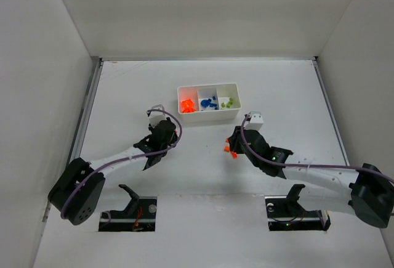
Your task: Sort the legos into containers by color
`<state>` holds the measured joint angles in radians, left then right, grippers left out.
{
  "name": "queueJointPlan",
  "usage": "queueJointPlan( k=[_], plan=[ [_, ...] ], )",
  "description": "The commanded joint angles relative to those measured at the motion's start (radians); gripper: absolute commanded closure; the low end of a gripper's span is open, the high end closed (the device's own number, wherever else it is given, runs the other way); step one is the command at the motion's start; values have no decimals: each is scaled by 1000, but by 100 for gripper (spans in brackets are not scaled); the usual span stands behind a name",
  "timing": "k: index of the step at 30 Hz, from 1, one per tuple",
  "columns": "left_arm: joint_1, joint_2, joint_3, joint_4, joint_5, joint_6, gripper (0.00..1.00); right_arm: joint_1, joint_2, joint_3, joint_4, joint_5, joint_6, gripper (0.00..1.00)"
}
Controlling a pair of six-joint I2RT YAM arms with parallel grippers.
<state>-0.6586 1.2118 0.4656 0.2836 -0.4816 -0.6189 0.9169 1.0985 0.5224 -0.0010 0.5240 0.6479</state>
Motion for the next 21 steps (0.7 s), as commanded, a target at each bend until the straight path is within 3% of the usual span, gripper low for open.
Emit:
queueJointPlan(
  k=[1, 8, 21],
  plan=[
    [17, 49, -2, -67, -34, -35, 67, 4, 14, -1, 67, 14, 1, 58],
    [4, 235, 85, -11, -34, 47, 65, 15, 11, -7, 84, 7, 7, 58],
    [-3, 357, 153, -11, -14, 120, 65, 13, 49, 4, 105, 7, -1, 57]
  ],
)
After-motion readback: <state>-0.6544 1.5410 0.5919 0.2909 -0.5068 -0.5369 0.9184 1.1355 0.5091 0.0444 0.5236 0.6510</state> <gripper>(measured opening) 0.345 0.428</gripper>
